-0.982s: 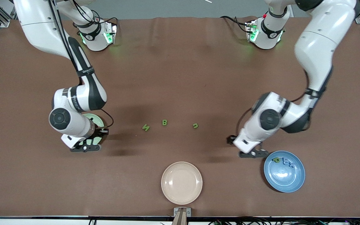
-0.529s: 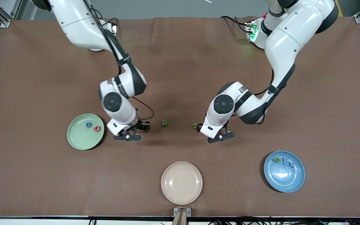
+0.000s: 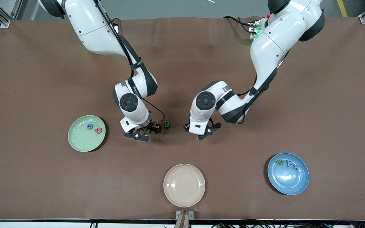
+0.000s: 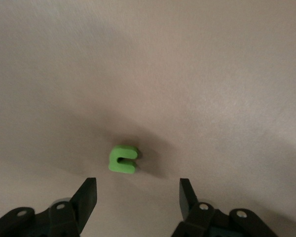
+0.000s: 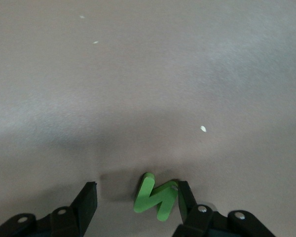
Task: Sort upper and lower case letters into plates
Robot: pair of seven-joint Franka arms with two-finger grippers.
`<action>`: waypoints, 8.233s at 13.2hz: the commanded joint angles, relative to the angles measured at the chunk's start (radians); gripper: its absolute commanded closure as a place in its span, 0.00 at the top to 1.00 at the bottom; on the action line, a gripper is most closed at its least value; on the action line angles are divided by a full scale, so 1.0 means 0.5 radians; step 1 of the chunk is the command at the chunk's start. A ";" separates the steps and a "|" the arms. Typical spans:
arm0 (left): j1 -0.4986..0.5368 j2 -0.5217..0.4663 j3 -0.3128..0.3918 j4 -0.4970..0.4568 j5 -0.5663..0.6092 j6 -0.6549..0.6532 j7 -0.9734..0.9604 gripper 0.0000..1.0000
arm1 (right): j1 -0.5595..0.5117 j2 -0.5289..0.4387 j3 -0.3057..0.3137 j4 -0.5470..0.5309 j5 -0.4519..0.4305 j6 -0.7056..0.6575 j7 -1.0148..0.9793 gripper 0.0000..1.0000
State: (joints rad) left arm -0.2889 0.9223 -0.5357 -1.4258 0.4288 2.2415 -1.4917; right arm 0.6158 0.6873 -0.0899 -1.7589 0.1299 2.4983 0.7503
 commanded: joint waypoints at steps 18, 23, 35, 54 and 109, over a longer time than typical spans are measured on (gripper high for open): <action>-0.134 0.012 0.219 0.069 0.035 -0.022 0.155 0.02 | -0.512 -0.393 -0.069 -0.161 0.016 -0.493 -0.879 0.00; -0.079 -0.056 0.219 0.072 0.087 -0.145 0.249 0.00 | -0.970 -0.417 -0.069 -0.344 0.013 -0.404 -1.794 0.01; 0.568 -0.222 0.215 0.078 0.106 -0.179 1.365 0.00 | -0.601 -0.430 -0.038 -0.324 0.035 -0.324 -1.024 1.00; 0.998 -0.304 0.305 0.124 0.112 -0.144 2.621 1.00 | 0.367 0.113 -0.038 0.168 -0.275 -0.011 0.303 0.70; 0.731 -1.992 0.639 -0.357 -0.836 -1.366 2.646 1.00 | -1.179 -0.853 -0.041 0.745 -0.183 -2.088 -1.813 1.00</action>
State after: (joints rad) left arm 0.0776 -0.0647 -0.2180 -1.5963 0.0144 1.5474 -0.1722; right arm 0.0467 0.3111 -0.1285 -1.3505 0.0362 1.4598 -0.1228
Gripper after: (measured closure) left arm 0.000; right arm 0.000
